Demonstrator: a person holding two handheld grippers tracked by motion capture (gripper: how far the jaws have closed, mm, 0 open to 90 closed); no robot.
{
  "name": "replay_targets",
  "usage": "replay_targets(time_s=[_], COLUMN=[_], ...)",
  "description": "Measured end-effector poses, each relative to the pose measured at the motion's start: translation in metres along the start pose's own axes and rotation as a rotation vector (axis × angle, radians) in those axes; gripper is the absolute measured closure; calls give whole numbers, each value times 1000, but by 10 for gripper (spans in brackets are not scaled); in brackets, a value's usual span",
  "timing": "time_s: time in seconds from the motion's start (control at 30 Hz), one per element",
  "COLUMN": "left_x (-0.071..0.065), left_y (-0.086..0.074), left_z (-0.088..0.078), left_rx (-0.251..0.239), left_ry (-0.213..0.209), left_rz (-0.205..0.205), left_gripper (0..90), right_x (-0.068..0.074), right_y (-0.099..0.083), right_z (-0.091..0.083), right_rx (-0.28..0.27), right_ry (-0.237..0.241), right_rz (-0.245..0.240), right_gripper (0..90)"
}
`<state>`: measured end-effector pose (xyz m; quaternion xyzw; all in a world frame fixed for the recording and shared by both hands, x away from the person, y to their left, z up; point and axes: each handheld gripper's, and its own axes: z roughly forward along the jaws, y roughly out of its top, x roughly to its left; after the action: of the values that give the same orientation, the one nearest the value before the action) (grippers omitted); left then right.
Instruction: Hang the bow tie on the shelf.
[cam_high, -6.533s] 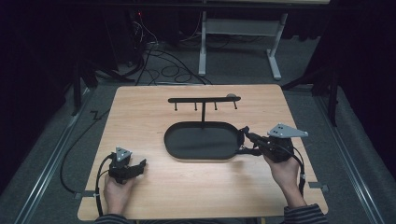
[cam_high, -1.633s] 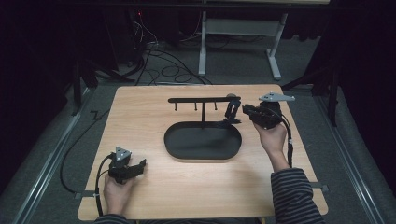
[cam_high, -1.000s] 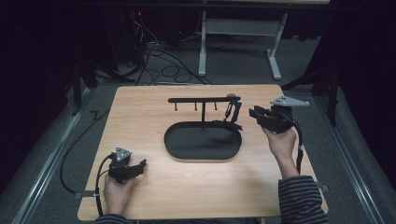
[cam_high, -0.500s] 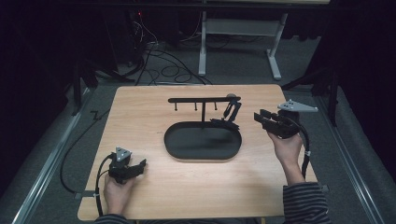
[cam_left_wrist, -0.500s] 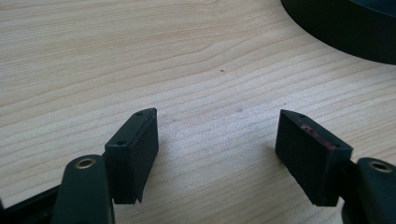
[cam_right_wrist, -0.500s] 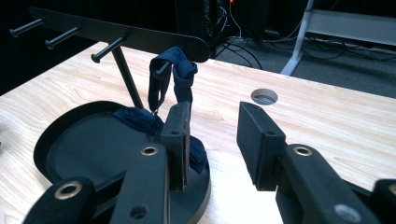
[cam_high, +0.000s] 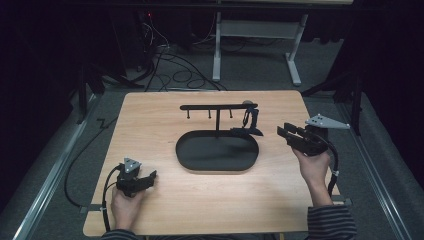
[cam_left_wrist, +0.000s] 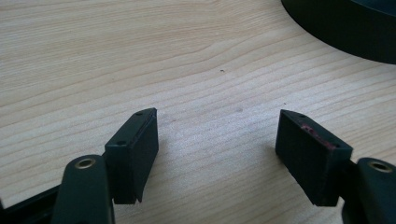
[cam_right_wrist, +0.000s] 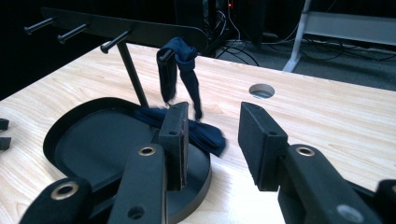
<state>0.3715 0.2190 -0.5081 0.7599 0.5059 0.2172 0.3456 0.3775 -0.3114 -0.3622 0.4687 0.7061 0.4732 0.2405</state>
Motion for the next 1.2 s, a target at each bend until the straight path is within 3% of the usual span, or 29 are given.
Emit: replay_targets(time_s=[0.57,1.2], left_x=[0,0], left_y=[0,0], left_z=[0,0], left_rx=[-1,-1], left_ry=[1,2], left_rz=[1,1], left_gripper=[306,305], right_x=[3,8], right_y=[-14,-34], right_z=[-21,-33], right_rx=[-15,-21], right_ry=[0,6], right_rz=[10,23], right_gripper=[645,634])
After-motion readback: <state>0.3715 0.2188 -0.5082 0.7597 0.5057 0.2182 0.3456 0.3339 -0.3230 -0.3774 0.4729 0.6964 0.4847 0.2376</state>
